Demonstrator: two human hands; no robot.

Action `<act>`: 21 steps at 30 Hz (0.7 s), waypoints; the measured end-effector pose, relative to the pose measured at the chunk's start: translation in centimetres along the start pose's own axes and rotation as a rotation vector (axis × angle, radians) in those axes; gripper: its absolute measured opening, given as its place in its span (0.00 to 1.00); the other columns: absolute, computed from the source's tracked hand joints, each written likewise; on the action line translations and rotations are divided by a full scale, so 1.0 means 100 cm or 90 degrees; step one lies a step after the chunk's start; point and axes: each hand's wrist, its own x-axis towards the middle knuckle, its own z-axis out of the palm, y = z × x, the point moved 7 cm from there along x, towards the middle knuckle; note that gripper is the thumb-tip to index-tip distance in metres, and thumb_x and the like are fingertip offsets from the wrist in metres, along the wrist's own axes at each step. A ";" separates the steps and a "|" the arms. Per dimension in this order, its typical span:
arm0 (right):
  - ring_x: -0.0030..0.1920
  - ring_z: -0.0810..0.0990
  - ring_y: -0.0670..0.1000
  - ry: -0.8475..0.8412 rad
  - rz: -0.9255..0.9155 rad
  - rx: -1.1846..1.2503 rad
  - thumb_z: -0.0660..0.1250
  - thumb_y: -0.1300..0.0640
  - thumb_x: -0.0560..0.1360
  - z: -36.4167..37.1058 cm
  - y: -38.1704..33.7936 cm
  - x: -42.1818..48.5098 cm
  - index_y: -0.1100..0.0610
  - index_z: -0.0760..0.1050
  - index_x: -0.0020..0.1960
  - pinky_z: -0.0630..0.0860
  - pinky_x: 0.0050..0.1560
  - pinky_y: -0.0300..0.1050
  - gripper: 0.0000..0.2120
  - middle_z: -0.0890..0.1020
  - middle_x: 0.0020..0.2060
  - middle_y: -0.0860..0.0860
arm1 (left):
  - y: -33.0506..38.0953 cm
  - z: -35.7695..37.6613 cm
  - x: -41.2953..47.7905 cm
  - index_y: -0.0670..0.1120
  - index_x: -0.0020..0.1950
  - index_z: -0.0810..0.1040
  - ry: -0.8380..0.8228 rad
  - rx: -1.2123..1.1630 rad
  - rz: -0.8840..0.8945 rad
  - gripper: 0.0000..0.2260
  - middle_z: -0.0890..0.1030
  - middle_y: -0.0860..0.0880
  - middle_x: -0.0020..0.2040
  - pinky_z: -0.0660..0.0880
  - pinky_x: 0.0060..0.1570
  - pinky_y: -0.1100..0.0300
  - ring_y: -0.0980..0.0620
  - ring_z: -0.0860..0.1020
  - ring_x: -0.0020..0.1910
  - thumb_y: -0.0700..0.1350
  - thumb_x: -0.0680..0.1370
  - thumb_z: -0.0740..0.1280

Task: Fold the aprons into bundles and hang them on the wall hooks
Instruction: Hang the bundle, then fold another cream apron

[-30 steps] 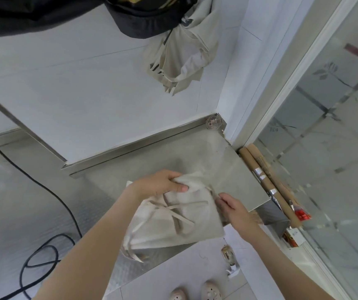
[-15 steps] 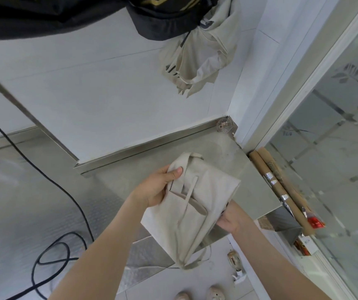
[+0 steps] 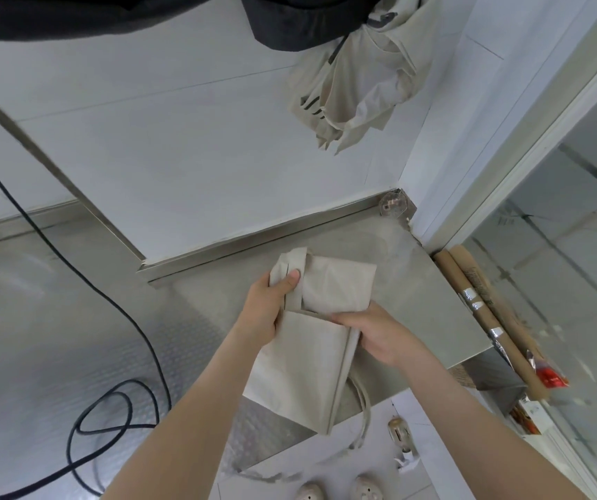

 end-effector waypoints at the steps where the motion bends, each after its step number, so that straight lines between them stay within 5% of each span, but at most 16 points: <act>1: 0.56 0.82 0.54 0.008 -0.007 -0.005 0.69 0.71 0.70 -0.002 -0.003 0.004 0.59 0.78 0.58 0.77 0.57 0.48 0.18 0.83 0.55 0.56 | 0.001 0.000 -0.001 0.42 0.61 0.77 -0.026 -0.001 -0.011 0.12 0.84 0.44 0.51 0.81 0.46 0.54 0.47 0.83 0.49 0.43 0.78 0.67; 4: 0.51 0.83 0.54 0.015 -0.014 0.016 0.64 0.75 0.72 -0.011 -0.011 0.012 0.62 0.78 0.56 0.80 0.51 0.45 0.16 0.84 0.51 0.56 | -0.002 0.001 -0.007 0.46 0.61 0.75 -0.132 0.057 -0.072 0.13 0.83 0.48 0.54 0.80 0.46 0.57 0.51 0.83 0.50 0.42 0.77 0.68; 6: 0.47 0.84 0.52 0.043 -0.023 0.043 0.62 0.74 0.73 -0.017 -0.014 0.015 0.62 0.77 0.55 0.81 0.46 0.43 0.14 0.85 0.47 0.55 | -0.006 -0.008 -0.005 0.47 0.68 0.70 -0.125 0.198 -0.054 0.24 0.80 0.50 0.60 0.79 0.51 0.58 0.52 0.81 0.55 0.46 0.74 0.72; 10: 0.41 0.85 0.51 0.189 -0.042 0.169 0.60 0.71 0.77 -0.034 -0.009 0.023 0.62 0.76 0.53 0.82 0.39 0.43 0.11 0.86 0.41 0.53 | 0.011 -0.025 0.001 0.49 0.78 0.54 0.131 0.550 0.204 0.38 0.61 0.49 0.76 0.61 0.72 0.50 0.49 0.61 0.74 0.57 0.74 0.69; 13: 0.47 0.84 0.57 0.275 -0.037 0.219 0.60 0.72 0.76 -0.042 0.008 0.024 0.67 0.74 0.60 0.81 0.49 0.51 0.14 0.83 0.49 0.60 | 0.003 0.008 -0.003 0.52 0.79 0.48 0.063 0.864 0.346 0.34 0.47 0.47 0.79 0.43 0.75 0.48 0.49 0.45 0.78 0.58 0.79 0.61; 16: 0.56 0.80 0.62 0.306 -0.040 0.221 0.60 0.71 0.77 -0.047 0.020 0.022 0.67 0.73 0.63 0.77 0.57 0.56 0.16 0.80 0.56 0.63 | -0.033 0.021 0.003 0.58 0.78 0.41 -0.050 1.012 0.266 0.32 0.37 0.47 0.78 0.34 0.73 0.47 0.48 0.36 0.77 0.62 0.79 0.53; 21: 0.46 0.83 0.48 0.323 -0.134 -0.061 0.61 0.64 0.80 -0.043 0.016 0.006 0.56 0.78 0.45 0.77 0.52 0.48 0.09 0.84 0.42 0.49 | -0.067 0.014 0.016 0.60 0.76 0.36 -0.091 1.118 0.149 0.32 0.32 0.47 0.77 0.30 0.71 0.46 0.45 0.31 0.75 0.66 0.79 0.48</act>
